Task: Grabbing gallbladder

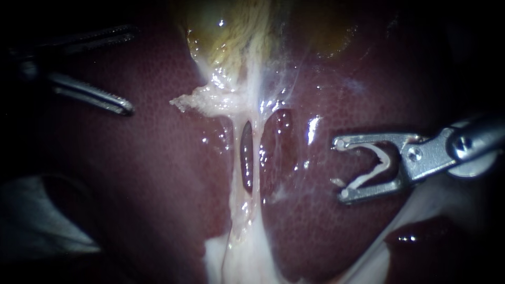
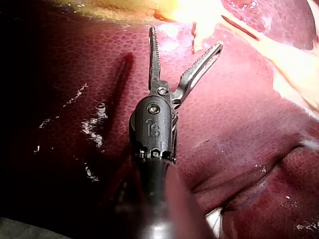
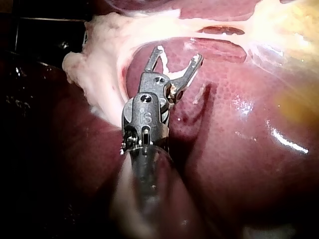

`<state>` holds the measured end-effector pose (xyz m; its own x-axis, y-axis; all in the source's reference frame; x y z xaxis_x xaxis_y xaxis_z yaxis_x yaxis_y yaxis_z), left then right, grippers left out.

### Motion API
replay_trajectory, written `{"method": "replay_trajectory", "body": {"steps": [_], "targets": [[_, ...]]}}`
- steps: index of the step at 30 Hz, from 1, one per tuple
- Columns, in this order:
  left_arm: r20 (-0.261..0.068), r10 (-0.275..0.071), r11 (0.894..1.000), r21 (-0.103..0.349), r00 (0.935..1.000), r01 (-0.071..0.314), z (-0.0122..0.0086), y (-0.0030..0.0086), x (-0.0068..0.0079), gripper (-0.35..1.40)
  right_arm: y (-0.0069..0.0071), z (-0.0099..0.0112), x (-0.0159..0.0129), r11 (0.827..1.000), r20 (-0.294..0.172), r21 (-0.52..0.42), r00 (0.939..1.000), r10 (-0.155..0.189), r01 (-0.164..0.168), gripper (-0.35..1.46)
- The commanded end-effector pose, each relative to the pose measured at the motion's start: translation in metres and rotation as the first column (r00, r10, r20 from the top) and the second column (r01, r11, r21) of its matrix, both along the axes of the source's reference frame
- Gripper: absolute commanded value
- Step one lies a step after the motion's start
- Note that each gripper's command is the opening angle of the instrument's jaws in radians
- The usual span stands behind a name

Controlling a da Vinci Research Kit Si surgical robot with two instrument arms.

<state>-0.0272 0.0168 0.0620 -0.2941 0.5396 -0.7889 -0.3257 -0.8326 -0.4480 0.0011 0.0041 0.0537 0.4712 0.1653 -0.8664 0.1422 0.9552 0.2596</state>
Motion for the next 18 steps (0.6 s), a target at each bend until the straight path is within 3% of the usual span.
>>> {"method": "replay_trajectory", "body": {"steps": [1, 13, 18], "targets": [[0.000, 0.000, 1.000, 0.000, 1.0000, 0.000, 0.0000, 0.0000, 0.0000, 1.16, 0.0000, 0.0001, 0.0000, 1.000, 0.000, 0.000, 1.0000, 0.000, 0.000, 0.50], [0.001, 0.001, 1.000, 0.000, 1.0000, -0.001, 0.0000, -0.0001, -0.0002, 1.16, 0.0000, 0.0001, 0.0000, 1.000, 0.000, 0.001, 1.0000, 0.000, 0.000, 0.50], [0.005, 0.007, 1.000, -0.003, 1.0000, -0.007, 0.0007, -0.0008, -0.0011, 1.16, 0.0000, 0.0001, 0.0000, 1.000, 0.000, 0.001, 1.0000, 0.001, -0.001, 0.50]]}}
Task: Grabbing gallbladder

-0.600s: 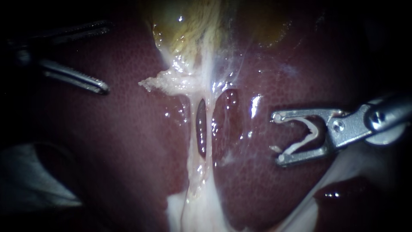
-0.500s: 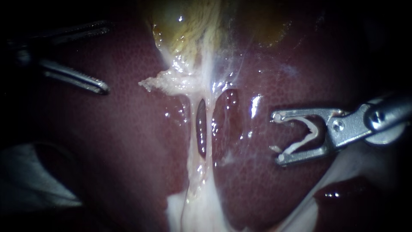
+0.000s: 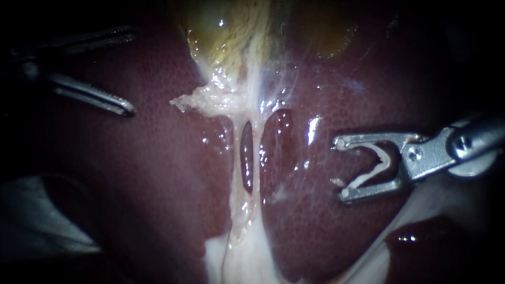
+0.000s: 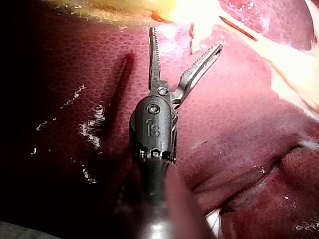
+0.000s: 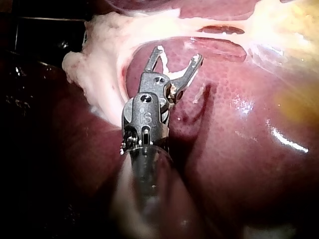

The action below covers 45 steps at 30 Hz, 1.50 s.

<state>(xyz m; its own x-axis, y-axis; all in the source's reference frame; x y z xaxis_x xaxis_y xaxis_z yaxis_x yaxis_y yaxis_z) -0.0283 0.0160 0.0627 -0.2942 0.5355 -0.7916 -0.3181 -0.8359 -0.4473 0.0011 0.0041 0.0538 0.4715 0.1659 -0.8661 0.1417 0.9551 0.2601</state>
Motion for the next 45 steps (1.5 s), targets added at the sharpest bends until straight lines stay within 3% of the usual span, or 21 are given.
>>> {"method": "replay_trajectory", "body": {"steps": [1, 7, 16, 24, 45], "targets": [[0.001, 0.001, 1.000, -0.002, 1.0000, -0.001, 0.0003, -0.0003, -0.0003, 1.16, 0.0000, 0.0000, 0.0000, 1.000, 0.000, 0.000, 1.0000, 0.000, 0.000, 0.50], [0.020, 0.003, 1.000, 0.022, 0.9998, -0.004, 0.0029, -0.0025, -0.0028, 1.13, 0.0000, 0.0000, 0.0000, 1.000, 0.000, 0.000, 1.0000, 0.000, 0.000, 0.50], [0.027, 0.014, 0.995, 0.096, 0.9995, -0.016, 0.0063, -0.0047, -0.0058, 1.08, -0.0001, -0.0001, -0.0001, 1.000, -0.001, 0.000, 1.0000, -0.001, 0.001, 0.50], [0.031, 0.021, 0.994, 0.111, 0.9993, -0.024, 0.0078, -0.0052, -0.0081, 1.06, -0.0001, -0.0001, -0.0001, 1.000, -0.001, 0.000, 1.0000, -0.001, 0.001, 0.50], [0.040, 0.002, 0.982, 0.187, 0.9992, -0.010, 0.0071, -0.0056, -0.0099, 0.81, -0.0001, -0.0001, 0.0000, 1.000, -0.001, 0.000, 1.0000, -0.001, 0.001, 0.50]]}}
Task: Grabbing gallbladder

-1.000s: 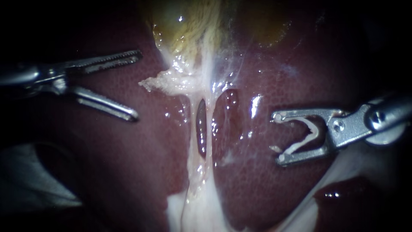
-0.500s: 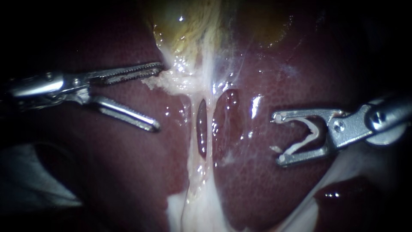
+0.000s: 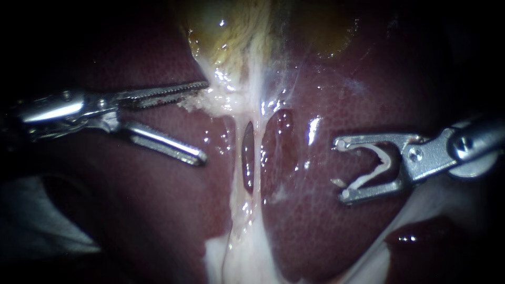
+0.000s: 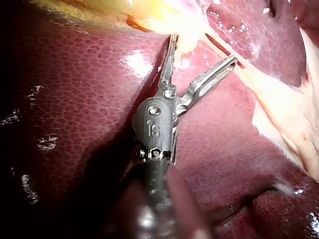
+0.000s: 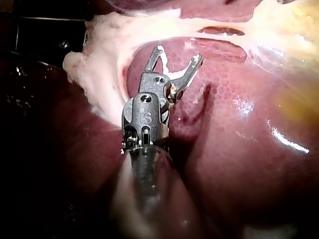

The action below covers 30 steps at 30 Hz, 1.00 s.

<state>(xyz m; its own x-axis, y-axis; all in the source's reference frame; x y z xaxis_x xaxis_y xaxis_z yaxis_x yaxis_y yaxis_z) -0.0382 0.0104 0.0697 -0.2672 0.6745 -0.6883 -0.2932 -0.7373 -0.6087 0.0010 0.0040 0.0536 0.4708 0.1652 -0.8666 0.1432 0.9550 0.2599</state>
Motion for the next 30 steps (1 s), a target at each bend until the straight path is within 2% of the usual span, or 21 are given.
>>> {"method": "replay_trajectory", "body": {"steps": [1, 7, 11, 16, 23, 25, 30], "targets": [[0.000, 0.000, 1.000, 0.004, 1.0000, 0.000, 0.0001, 0.0001, 0.0000, 0.79, 0.0000, 0.0000, 0.0000, 1.000, 0.000, 0.000, 1.0000, 0.000, 0.000, 0.50], [-0.013, -0.006, 0.999, 0.047, 0.9999, 0.006, 0.0001, 0.0001, 0.0001, 0.59, 0.0000, 0.0000, 0.0000, 1.000, 0.000, 0.000, 1.0000, 0.000, 0.000, 0.50], [-0.023, 0.001, 0.998, 0.062, 0.9997, 0.000, 0.0003, 0.0001, 0.0002, 0.39, 0.0000, 0.0000, 0.0001, 1.000, 0.001, 0.000, 1.0000, 0.001, -0.001, 0.50], [-0.050, -0.007, 0.994, 0.108, 0.9987, 0.013, 0.0003, 0.0000, 0.0007, 0.14, 0.0000, 0.0000, 0.0000, 1.000, 0.000, 0.000, 1.0000, 0.001, -0.001, 0.50], [-0.056, -0.018, 0.990, 0.142, 0.9983, 0.026, -0.0001, 0.0000, 0.0011, -0.18, 0.0000, 0.0000, 0.0001, 1.000, 0.000, 0.000, 1.0000, 0.001, -0.001, 0.50], [-0.056, -0.022, 0.988, 0.154, 0.9982, 0.031, -0.0004, 0.0000, 0.0012, -0.33, 0.0000, 0.0000, 0.0000, 1.000, 0.000, 0.000, 1.0000, 0.001, -0.001, 0.50], [-0.058, -0.031, 0.982, 0.185, 0.9978, 0.042, -0.0013, 0.0000, 0.0014, -0.35, 0.0000, 0.0000, 0.0000, 1.000, 0.001, 0.000, 1.0000, 0.001, -0.001, 0.50]]}}
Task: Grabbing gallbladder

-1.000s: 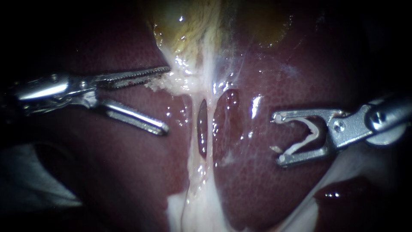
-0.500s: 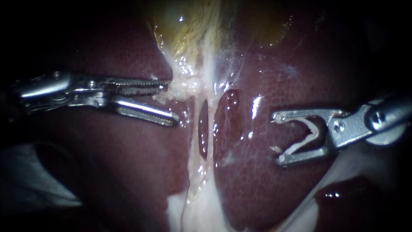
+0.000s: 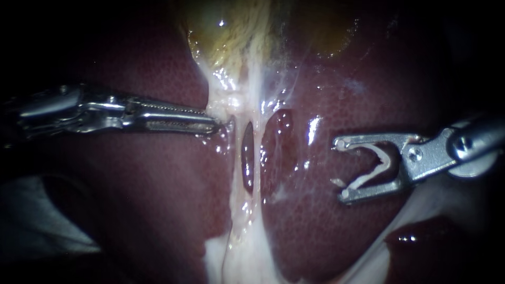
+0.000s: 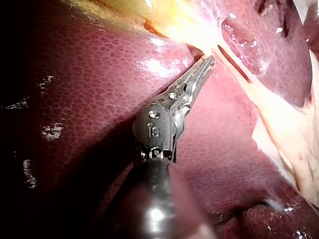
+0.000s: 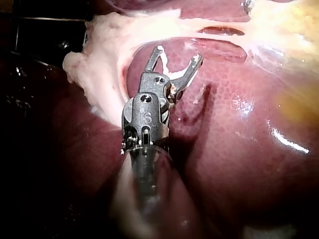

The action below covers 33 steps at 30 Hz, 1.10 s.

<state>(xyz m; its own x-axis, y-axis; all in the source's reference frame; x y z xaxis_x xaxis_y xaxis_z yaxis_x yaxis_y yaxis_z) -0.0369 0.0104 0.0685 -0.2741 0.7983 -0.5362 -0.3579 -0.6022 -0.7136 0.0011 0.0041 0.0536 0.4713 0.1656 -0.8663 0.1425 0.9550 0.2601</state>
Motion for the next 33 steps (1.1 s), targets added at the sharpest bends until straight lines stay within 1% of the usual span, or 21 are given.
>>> {"method": "replay_trajectory", "body": {"steps": [1, 5, 7, 11, 15, 19, 22, 25, 26, 29, 31, 33], "targets": [[0.001, 0.001, 1.000, 0.009, 1.0000, -0.001, -0.0002, 0.0000, 0.0001, -0.35, 0.0000, 0.0000, 0.0000, 1.000, 0.000, 0.000, 1.0000, 0.000, 0.000, 0.50], [-0.014, -0.003, 0.999, 0.043, 0.9999, 0.003, -0.0010, 0.0001, 0.0005, -0.35, 0.0000, 0.0000, 0.0000, 1.000, 0.000, 0.000, 1.0000, 0.000, 0.000, 0.50], [-0.016, 0.005, 0.998, 0.056, 0.9999, -0.004, -0.0016, 0.0003, 0.0007, -0.35, 0.0000, 0.0000, 0.0000, 1.000, 0.000, 0.000, 1.0000, 0.000, 0.000, 0.50], [-0.019, 0.009, 0.998, 0.063, 0.9998, -0.008, -0.0026, 0.0007, 0.0008, -0.35, 0.0000, 0.0000, -0.0001, 1.000, 0.000, 0.000, 1.0000, 0.000, 0.000, 0.50], [-0.023, 0.013, 0.998, 0.067, 0.9997, -0.011, -0.0030, 0.0007, 0.0010, -0.35, 0.0000, 0.0000, -0.0001, 1.000, 0.000, 0.000, 1.0000, 0.000, 0.000, 0.50], [-0.016, 0.020, 0.997, 0.072, 0.9997, -0.019, -0.0036, 0.0010, 0.0018, -0.35, 0.0000, 0.0000, -0.0001, 1.000, 0.000, 0.000, 1.0000, 0.000, 0.000, 0.50], [-0.021, 0.014, 0.997, 0.072, 0.9997, -0.013, -0.0045, 0.0019, 0.0032, -0.35, 0.0000, 0.0000, -0.0001, 1.000, 0.000, 0.000, 1.0000, 0.000, 0.000, 0.50], [-0.032, 0.003, 0.997, 0.072, 0.9995, -0.001, -0.0057, 0.0031, 0.0050, -0.35, 0.0000, 0.0000, -0.0001, 1.000, 0.000, 0.000, 1.0000, 0.000, 0.000, 0.50], [-0.036, -0.006, 0.997, 0.071, 0.9993, 0.009, -0.0062, 0.0037, 0.0058, -0.35, 0.0000, 0.0000, -0.0001, 1.000, 0.000, 0.000, 1.0000, 0.000, 0.000, 0.50], [-0.036, -0.032, 0.997, 0.069, 0.9988, 0.034, -0.0075, 0.0053, 0.0076, -0.35, 0.0000, 0.0000, -0.0001, 1.000, 0.000, 0.000, 1.0000, 0.000, 0.000, 0.50], [-0.038, -0.046, 0.996, 0.075, 0.9982, 0.049, -0.0080, 0.0060, 0.0084, -0.35, 0.0000, 0.0000, -0.0001, 1.000, 0.000, 0.000, 1.0000, 0.000, 0.000, 0.50], [-0.035, -0.051, 0.996, 0.071, 0.9981, 0.054, -0.0084, 0.0064, 0.0090, -0.35, 0.0000, 0.0001, -0.0001, 1.000, 0.000, 0.000, 1.0000, 0.000, 0.000, 0.50]]}}
